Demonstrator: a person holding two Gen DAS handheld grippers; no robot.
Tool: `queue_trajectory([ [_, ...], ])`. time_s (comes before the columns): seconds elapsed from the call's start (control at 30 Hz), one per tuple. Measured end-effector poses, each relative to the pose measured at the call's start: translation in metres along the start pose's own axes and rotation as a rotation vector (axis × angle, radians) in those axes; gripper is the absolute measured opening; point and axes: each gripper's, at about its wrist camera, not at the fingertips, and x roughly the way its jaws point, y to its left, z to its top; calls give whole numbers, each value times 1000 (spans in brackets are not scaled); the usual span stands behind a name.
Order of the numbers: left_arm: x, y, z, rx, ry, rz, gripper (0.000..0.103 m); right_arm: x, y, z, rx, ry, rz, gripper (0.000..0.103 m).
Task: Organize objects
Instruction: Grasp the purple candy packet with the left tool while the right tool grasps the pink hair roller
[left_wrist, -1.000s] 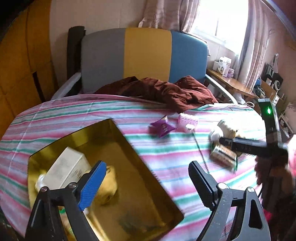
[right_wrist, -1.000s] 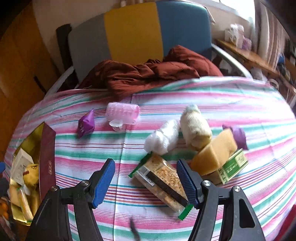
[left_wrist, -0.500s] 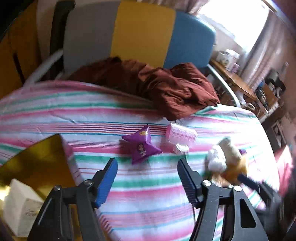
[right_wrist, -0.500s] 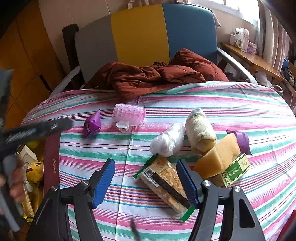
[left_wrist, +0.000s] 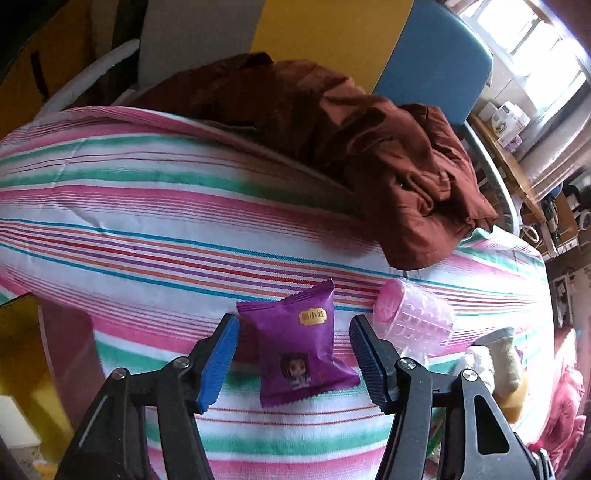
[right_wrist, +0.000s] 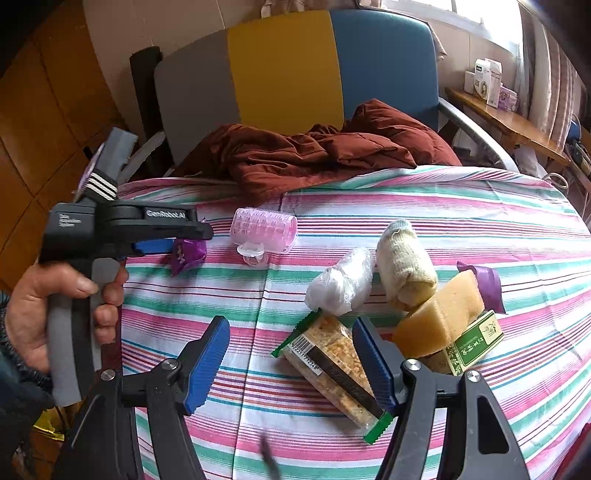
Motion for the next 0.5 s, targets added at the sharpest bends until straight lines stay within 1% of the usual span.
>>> queue_trajectory([
  [0.03,3,-1,0,7,5,0,46,0,0,0,1,-1,-3,70],
  [0.07,8,-2,-2,21,16,5,42,0,-1,0,1,-3,-6,70],
  [0.2,5,-5,-10,68,-27,23,39,0,-3,0,6,-9,-12,70],
  [0.3,-6,-2,-18,74,-37,14,39,2,-5,0,17,-7,-18,70],
  [0.4,-30,-6,-32,147,-107,22,39,2,-9,3,57,-5,0,70],
  [0.5,-58,-6,-42,199,-177,2,39,6,-8,9,78,19,4,70],
])
